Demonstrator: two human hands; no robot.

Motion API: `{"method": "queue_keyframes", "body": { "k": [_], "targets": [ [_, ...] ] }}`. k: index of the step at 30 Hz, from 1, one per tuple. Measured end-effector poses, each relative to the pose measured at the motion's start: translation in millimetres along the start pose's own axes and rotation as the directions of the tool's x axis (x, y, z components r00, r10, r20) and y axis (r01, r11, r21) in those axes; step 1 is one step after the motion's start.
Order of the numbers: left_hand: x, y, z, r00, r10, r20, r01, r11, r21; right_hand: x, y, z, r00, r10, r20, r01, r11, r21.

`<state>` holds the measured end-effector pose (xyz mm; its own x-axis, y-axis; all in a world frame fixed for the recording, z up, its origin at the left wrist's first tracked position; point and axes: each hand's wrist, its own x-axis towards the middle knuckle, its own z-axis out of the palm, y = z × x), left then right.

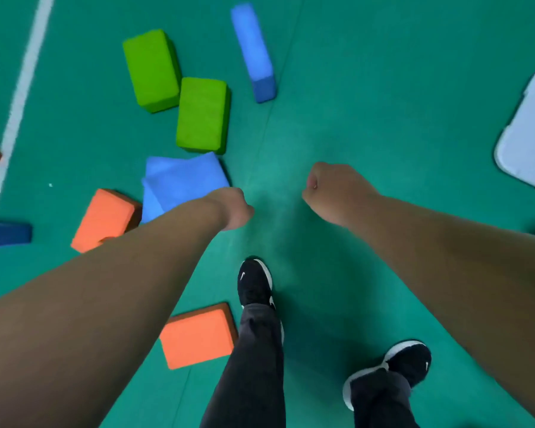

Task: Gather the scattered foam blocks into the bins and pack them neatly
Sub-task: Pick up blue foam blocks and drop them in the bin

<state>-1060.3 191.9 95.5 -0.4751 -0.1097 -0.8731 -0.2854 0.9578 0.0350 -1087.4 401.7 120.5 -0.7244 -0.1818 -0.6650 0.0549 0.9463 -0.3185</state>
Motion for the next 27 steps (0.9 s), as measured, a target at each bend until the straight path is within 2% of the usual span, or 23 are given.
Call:
{"method": "queue_keyframes", "body": {
  "k": [5,10,13,16,20,24,27],
  "targets": [
    [15,-136,-16,0.988,-0.148,0.047,0.154,0.978,-0.143,55,-133,22,0.980,-0.173,0.094,0.185,0.974,-0.135],
    [24,-218,-5,0.967,-0.241,0.082,0.254,0.927,-0.275,90,-211,51,0.942,-0.281,0.185,0.324,0.906,-0.271],
    [36,-247,14,0.951,-0.292,0.100,0.308,0.886,-0.346,111,-238,77,0.911,-0.311,0.270,0.393,0.852,-0.345],
    [53,-267,36,0.941,-0.305,0.147,0.338,0.832,-0.440,137,-257,104,0.866,-0.343,0.364,0.485,0.754,-0.443],
    [82,-291,54,0.931,-0.356,0.081,0.321,0.693,-0.645,178,-278,138,0.838,-0.408,0.362,0.545,0.667,-0.509],
    [124,-311,70,0.894,-0.448,0.007,0.328,0.644,-0.691,229,-284,176,0.857,-0.411,0.312,0.516,0.669,-0.535],
    [151,-317,77,0.866,-0.499,-0.026,0.309,0.578,-0.755,262,-280,198,0.859,-0.376,0.348,0.511,0.579,-0.635]
  ]
}}
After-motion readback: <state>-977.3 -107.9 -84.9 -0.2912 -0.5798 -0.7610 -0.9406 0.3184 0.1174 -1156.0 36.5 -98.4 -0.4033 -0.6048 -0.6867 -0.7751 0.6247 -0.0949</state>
